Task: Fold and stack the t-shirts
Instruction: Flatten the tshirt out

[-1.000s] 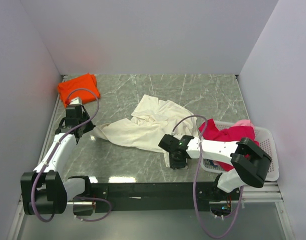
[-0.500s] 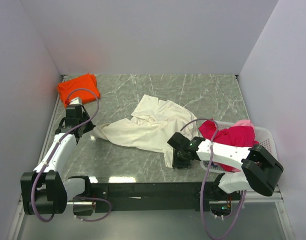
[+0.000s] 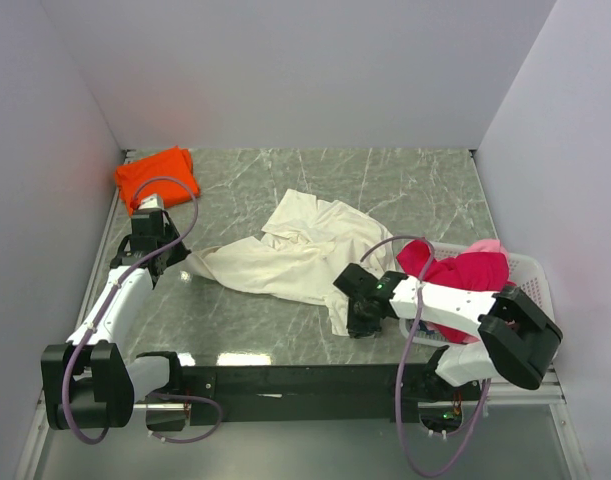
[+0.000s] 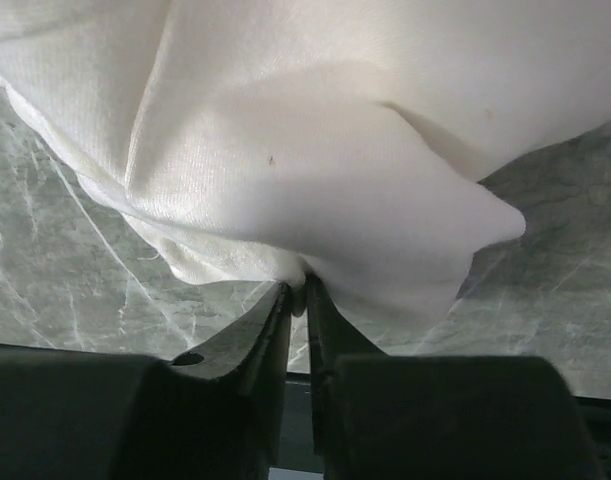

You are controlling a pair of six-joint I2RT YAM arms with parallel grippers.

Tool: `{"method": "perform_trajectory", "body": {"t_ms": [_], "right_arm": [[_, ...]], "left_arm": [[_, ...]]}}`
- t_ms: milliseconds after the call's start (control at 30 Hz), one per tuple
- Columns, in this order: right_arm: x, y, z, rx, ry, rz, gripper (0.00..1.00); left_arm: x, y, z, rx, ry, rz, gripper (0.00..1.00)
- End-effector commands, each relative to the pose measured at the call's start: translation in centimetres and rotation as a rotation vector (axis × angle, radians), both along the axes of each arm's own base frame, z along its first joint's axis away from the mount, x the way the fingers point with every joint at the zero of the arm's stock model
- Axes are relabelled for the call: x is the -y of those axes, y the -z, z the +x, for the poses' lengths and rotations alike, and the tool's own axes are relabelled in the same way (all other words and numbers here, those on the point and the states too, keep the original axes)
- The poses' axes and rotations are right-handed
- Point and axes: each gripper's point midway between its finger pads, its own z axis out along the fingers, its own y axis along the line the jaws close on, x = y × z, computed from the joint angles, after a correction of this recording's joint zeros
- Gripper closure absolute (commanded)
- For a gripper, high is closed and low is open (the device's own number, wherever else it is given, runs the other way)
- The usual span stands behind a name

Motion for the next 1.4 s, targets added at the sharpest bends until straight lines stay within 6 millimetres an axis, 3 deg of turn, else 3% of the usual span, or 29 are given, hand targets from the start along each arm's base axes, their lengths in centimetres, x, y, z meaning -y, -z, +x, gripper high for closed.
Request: {"method": "perform_trajectory", "body": {"t_ms": [0, 167, 1067, 1267, 1367], "right_arm": [[1.7, 1.6, -0.7, -0.017, 0.018, -0.052, 0.79], [1.9, 1.8, -1.2, -0.028, 0.027, -0.027, 0.73], [2.9, 2.3, -1.4, -0.043, 0.080, 0.069, 0.72], [3.3, 2.6, -1.4, -0.053, 0.087, 0.051, 0.75], [3.4, 2.6, -1.4, -0.056, 0.089, 0.047, 0.81]], "left_arm": [[0.0, -1.1, 0.7, 0.033, 0.010, 0.013, 0.99], [0.0, -1.1, 0.7, 0.035, 0.012, 0.011, 0.99], [0.2, -1.0, 0.7, 0.034, 0.019, 0.004, 0.99], [0.2, -1.0, 0.7, 0.032, 0.019, 0.003, 0.99], [0.2, -1.0, 0.7, 0.034, 0.019, 0.004, 0.99]]}}
